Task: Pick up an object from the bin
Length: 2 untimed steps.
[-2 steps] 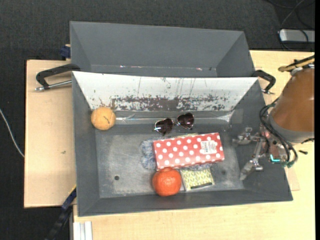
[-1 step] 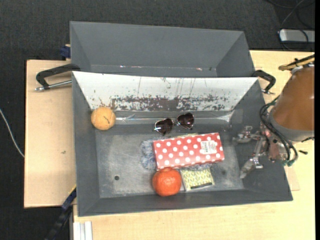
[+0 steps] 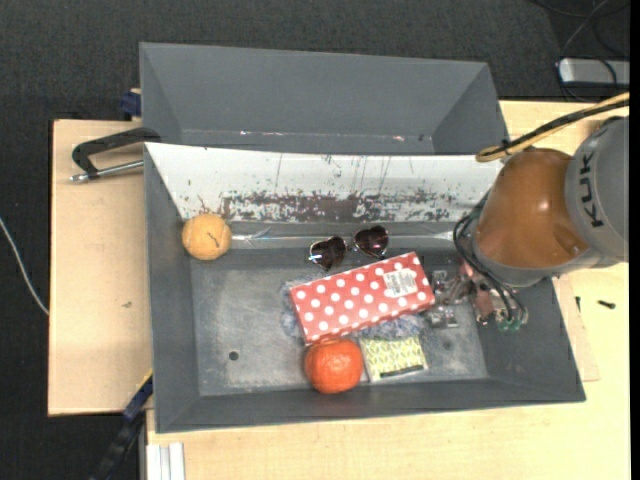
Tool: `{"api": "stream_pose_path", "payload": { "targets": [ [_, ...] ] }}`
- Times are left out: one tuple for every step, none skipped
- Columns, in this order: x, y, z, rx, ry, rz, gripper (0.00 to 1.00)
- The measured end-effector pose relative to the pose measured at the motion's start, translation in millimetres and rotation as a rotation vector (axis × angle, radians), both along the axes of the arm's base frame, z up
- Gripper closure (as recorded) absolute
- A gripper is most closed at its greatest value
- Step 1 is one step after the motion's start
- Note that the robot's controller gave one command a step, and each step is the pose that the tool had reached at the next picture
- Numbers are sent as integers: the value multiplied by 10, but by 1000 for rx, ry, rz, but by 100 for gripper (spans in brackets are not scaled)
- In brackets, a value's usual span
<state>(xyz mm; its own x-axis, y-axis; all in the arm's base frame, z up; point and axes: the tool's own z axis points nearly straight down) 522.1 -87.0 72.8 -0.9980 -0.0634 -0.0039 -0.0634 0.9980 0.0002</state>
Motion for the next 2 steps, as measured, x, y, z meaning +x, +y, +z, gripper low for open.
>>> {"api": "stream_pose_path", "payload": {
  "targets": [
    [0, 0, 0, 0, 0, 0, 100],
    [101, 43, 283, 0, 6, 60, 100]
  ]
}}
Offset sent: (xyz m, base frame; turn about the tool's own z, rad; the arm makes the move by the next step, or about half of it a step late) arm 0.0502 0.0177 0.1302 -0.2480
